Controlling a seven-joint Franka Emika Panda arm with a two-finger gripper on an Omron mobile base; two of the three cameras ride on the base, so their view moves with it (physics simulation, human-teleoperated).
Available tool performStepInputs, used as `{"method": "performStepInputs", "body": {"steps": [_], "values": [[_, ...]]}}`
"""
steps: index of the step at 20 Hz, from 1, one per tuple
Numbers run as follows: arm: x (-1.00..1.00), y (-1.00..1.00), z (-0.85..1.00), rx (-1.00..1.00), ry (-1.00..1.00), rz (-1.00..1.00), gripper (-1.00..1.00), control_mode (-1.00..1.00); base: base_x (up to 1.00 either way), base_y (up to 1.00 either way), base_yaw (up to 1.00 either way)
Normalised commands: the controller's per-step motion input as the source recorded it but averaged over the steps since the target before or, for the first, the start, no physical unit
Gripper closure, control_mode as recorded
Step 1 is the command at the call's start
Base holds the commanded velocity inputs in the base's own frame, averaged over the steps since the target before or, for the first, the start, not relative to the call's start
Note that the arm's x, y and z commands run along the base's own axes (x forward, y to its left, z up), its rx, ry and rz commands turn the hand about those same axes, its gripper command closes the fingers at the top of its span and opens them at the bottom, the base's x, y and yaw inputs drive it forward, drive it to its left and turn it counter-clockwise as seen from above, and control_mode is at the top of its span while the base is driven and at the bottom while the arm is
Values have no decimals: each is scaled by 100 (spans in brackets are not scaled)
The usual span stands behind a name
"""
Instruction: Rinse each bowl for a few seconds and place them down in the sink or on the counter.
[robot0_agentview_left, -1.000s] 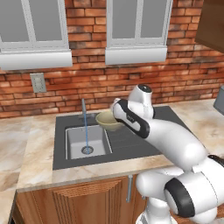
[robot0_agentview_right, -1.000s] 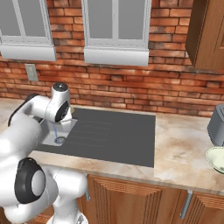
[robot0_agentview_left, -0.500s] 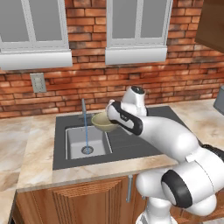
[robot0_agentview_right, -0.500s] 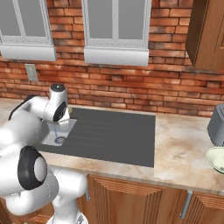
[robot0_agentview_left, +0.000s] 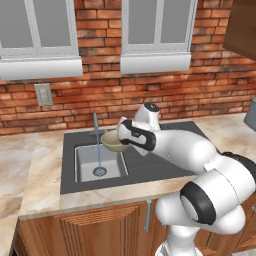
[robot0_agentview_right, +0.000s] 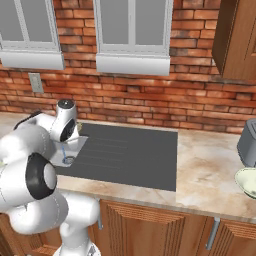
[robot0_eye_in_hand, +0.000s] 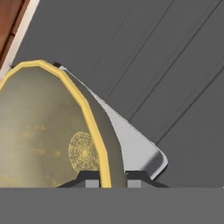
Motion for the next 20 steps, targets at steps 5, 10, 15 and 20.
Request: {"method": "performStepInputs", "body": {"steps": [5, 10, 15, 20], "values": [[24, 14, -20, 1, 0, 1, 100, -100, 0, 0, 0], [27, 11, -19, 2, 0, 2, 100, -100, 0, 0, 0], [36, 12, -18, 4, 0, 2, 100, -100, 0, 0, 0], [34, 16, -19, 3, 0, 2, 100, -100, 0, 0, 0]]}}
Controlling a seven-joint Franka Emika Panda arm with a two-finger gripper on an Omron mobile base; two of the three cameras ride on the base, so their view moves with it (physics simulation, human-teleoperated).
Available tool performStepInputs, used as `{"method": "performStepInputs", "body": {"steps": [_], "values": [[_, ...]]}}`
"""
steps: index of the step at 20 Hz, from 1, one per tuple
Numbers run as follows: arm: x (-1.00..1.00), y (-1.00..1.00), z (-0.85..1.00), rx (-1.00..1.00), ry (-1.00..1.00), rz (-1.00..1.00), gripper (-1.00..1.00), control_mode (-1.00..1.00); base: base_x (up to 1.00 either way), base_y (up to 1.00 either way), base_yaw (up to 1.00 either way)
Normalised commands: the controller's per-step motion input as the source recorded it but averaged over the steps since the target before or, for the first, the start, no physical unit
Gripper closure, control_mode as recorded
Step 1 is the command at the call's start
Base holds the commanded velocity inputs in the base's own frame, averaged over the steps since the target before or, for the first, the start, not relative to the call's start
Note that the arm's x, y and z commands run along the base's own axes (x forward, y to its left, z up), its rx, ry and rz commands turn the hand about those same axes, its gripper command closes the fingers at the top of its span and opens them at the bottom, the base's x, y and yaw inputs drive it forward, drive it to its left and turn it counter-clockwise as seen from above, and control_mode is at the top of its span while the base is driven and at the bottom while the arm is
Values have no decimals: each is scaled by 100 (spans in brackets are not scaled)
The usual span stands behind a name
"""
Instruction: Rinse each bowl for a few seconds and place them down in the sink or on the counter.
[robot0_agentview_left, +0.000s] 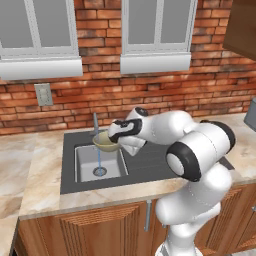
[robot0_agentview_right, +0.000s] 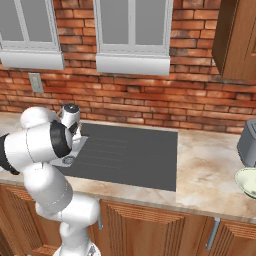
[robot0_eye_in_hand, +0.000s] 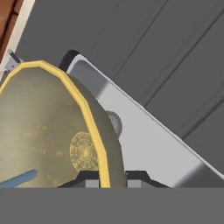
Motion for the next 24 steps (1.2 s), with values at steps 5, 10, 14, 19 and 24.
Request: {"method": "performStepInputs", "body": {"steps": [5, 10, 14, 19, 24], "values": [[34, 15, -17, 1, 0, 1, 100, -100, 0, 0, 0], [6, -1, 5, 1, 0, 0, 100, -100, 0, 0, 0], [0, -14, 24, 5, 0, 0, 100, -100, 0, 0, 0], [-1, -28, 24, 8, 0, 0, 100, -100, 0, 0, 0], [-4, -35, 15, 6, 0, 0, 100, -100, 0, 0, 0]]}}
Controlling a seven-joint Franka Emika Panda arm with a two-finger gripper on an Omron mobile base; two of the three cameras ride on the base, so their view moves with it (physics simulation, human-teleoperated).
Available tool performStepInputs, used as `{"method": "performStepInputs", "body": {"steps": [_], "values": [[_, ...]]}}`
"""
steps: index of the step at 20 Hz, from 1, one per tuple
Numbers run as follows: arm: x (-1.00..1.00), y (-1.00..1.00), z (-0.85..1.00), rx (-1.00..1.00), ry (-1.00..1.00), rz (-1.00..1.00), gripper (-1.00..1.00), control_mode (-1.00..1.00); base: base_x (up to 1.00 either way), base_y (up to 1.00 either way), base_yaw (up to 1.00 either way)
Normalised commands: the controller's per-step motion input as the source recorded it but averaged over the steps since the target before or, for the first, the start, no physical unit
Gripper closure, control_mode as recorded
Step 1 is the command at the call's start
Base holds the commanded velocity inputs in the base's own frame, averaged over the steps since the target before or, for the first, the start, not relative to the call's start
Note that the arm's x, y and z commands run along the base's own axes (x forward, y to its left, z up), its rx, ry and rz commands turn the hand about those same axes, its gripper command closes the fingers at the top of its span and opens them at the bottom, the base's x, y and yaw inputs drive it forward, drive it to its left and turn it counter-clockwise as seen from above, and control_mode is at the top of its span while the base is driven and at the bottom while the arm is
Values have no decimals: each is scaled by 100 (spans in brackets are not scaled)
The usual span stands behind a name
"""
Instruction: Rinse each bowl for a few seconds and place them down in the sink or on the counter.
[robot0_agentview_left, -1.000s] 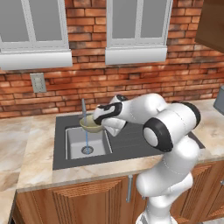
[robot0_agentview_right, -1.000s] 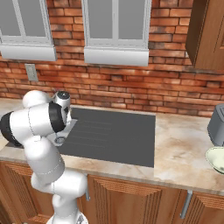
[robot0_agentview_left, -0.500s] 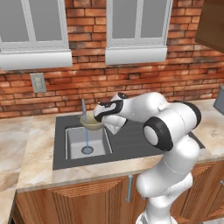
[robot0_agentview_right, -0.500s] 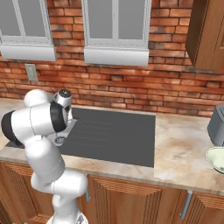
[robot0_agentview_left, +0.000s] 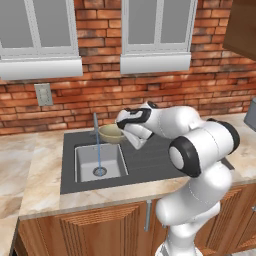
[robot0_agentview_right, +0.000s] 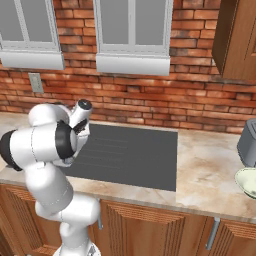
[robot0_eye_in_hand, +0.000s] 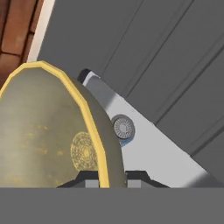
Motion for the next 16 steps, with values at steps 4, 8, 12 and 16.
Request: {"method": "performStepInputs", "body": {"steps": [4, 8, 12, 16], "values": [[-1, -36, 12, 3, 0, -1, 100, -100, 0, 0, 0], [0, -39, 7, 0, 0, -3, 100, -100, 0, 0, 0], [0, -46, 2, 0, 0, -8, 100, -100, 0, 0, 0], [0, -50, 4, 0, 0, -11, 100, -100, 0, 0, 0]]}}
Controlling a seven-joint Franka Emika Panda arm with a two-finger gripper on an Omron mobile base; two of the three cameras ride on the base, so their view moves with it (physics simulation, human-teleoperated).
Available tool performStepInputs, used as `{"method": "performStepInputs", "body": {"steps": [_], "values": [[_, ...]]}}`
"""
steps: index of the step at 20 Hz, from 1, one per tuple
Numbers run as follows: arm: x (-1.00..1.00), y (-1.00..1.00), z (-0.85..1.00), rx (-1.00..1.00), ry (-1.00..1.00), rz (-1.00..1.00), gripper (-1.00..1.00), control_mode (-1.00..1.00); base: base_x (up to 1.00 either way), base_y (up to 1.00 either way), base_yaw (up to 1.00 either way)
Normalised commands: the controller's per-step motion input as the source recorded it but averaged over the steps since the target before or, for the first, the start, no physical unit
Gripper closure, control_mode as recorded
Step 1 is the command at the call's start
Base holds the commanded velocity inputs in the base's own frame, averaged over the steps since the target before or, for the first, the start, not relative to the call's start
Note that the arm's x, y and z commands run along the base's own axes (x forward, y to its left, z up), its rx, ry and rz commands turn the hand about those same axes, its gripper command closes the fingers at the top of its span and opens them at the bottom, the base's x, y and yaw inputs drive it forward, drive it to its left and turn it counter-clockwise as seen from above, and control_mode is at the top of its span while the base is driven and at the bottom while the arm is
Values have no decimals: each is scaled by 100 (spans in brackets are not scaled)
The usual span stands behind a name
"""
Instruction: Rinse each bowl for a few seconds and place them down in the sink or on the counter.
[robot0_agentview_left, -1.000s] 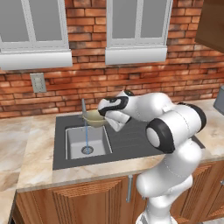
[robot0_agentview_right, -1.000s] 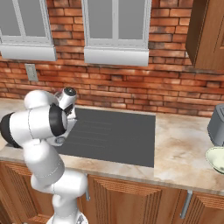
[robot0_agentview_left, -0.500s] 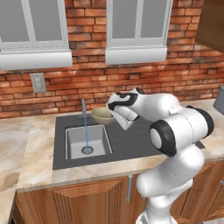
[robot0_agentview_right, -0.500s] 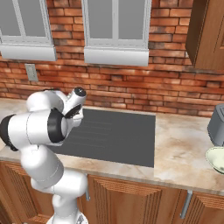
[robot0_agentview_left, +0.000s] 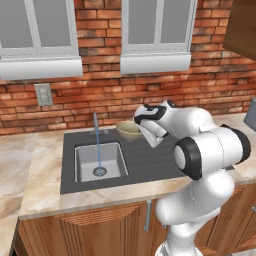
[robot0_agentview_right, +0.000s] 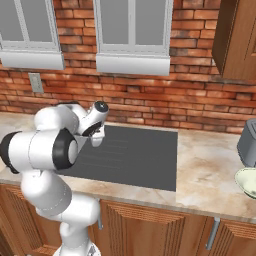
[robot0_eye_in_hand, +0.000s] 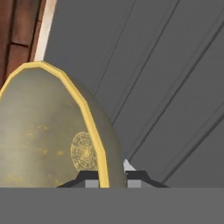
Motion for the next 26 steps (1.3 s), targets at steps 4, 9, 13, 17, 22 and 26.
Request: {"method": "performStepInputs", "body": {"steps": [4, 9, 13, 17, 22, 26], "values": [[0, -47, 8, 0, 0, -11, 100, -100, 0, 0, 0], [4, -36, 1, 0, 0, -12, 100, -100, 0, 0, 0], [11, -22, 0, 0, 0, -11, 100, -100, 0, 0, 0], [13, -19, 0, 0, 0, -10, 100, -100, 0, 0, 0], [18, -14, 0, 0, 0, -10, 100, -100, 0, 0, 0], [17, -12, 0, 0, 0, -10, 100, -100, 0, 0, 0]]}}
